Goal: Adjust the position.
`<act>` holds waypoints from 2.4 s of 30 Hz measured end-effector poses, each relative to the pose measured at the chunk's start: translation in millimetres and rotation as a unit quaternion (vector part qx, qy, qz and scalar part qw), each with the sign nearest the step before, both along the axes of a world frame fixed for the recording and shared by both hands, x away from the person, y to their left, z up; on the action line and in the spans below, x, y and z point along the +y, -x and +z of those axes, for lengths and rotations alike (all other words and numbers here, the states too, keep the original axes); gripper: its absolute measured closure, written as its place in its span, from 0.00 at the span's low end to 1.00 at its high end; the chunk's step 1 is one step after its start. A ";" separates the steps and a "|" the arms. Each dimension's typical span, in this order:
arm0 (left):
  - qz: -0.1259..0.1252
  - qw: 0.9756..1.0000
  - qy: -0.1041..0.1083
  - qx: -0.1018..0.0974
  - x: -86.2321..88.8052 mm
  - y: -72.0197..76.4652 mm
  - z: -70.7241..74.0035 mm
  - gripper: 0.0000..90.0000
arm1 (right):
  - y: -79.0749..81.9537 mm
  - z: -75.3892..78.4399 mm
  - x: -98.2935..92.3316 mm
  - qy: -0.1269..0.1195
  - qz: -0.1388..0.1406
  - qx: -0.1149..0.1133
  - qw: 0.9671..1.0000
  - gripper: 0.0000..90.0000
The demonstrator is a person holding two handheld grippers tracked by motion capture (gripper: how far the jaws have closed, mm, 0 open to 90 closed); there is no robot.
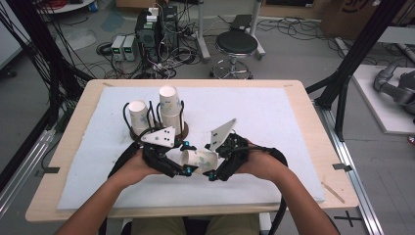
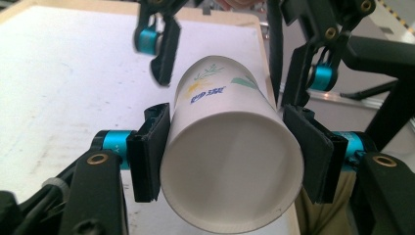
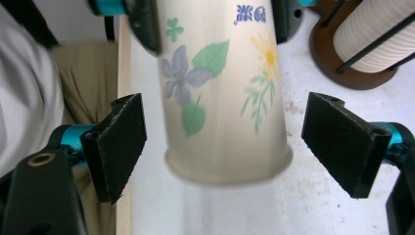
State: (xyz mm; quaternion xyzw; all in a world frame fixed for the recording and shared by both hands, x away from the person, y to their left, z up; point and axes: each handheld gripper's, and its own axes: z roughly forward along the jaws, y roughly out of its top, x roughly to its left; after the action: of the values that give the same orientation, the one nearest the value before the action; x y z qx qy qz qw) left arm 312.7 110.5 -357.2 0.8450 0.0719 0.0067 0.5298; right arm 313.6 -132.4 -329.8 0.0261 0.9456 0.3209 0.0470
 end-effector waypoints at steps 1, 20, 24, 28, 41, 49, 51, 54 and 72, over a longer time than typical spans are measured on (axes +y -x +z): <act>0.005 1.000 0.008 0.000 2.8 -0.9 -1.1 0.41 | 0.3 0.5 -3.3 -0.011 -0.004 -0.001 1.000 0.19; 0.056 0.991 0.119 0.014 24.2 -3.4 -23.0 0.41 | 8.8 -24.1 -53.1 -0.226 -0.117 -0.005 0.967 0.19; 0.052 0.990 0.132 0.013 24.9 -2.2 -25.4 0.41 | 11.2 -34.0 -58.5 -0.254 -0.130 -0.005 0.959 0.19; 0.051 0.989 0.138 0.012 24.0 -0.9 -27.2 0.41 | 13.1 -42.2 -62.7 -0.269 -0.137 0.002 0.953 0.19; 0.017 0.989 0.145 0.007 14.5 3.4 -27.7 0.41 | 15.5 -57.1 -58.0 -0.284 -0.113 0.034 0.951 0.19; -0.008 0.989 0.147 0.005 8.5 6.8 -26.9 0.41 | 15.4 -60.7 -50.4 -0.280 -0.093 0.049 0.954 0.19; -0.014 0.989 0.149 0.006 7.9 6.8 -27.1 0.41 | 15.6 -61.3 -48.6 -0.280 -0.087 0.052 0.954 0.19; -0.019 0.989 0.150 0.004 7.5 7.0 -27.0 0.41 | 15.9 -61.9 -46.5 -0.282 -0.081 0.061 0.954 0.19; -0.035 0.986 0.165 0.005 10.1 8.2 -26.6 0.41 | 16.4 -63.1 -47.6 -0.311 -0.042 0.077 0.946 0.37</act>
State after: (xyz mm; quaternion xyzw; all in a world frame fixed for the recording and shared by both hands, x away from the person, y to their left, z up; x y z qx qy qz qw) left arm 304.5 120.6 -383.7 0.7478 0.0454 -0.0281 0.6617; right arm 297.2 -180.0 -392.9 0.1035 0.7973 0.5942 -0.0227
